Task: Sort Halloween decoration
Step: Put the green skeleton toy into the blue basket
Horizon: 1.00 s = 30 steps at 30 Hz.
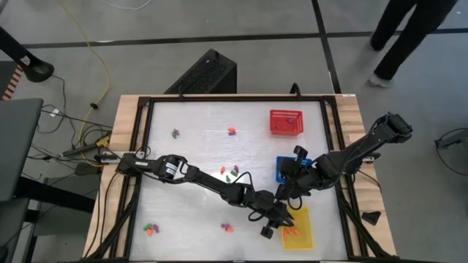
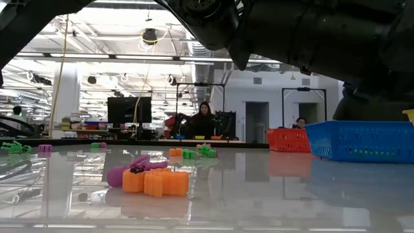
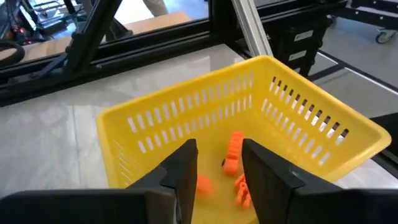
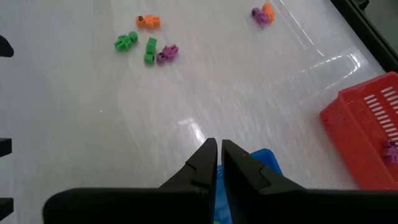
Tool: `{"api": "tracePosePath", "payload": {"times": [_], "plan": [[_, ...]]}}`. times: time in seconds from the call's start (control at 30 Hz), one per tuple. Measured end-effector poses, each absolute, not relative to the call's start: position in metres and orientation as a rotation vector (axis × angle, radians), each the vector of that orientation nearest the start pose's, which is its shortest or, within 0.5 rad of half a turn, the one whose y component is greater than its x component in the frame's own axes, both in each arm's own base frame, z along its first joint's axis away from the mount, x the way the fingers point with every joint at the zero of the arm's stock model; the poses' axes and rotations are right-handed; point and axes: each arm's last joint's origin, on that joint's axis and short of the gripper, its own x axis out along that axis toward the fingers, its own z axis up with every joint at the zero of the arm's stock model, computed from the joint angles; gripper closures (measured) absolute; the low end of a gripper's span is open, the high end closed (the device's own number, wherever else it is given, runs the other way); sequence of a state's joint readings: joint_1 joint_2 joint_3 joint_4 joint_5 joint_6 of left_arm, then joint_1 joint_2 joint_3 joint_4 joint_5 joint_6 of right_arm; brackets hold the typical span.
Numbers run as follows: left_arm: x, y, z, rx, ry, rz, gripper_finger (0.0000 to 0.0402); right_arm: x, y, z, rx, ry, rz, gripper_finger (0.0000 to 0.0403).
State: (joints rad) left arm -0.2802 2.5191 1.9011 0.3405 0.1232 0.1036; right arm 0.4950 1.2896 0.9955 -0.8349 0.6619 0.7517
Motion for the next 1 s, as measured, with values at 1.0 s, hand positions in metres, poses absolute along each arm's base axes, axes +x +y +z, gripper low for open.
{"api": "tracePosePath", "payload": {"times": [1.0], "plan": [[0.405,-0.133,0.286,0.536,1.085,0.007,0.0284,0.219,0.099,0.290,-0.039,0.459,-0.720,0.0348]]}}
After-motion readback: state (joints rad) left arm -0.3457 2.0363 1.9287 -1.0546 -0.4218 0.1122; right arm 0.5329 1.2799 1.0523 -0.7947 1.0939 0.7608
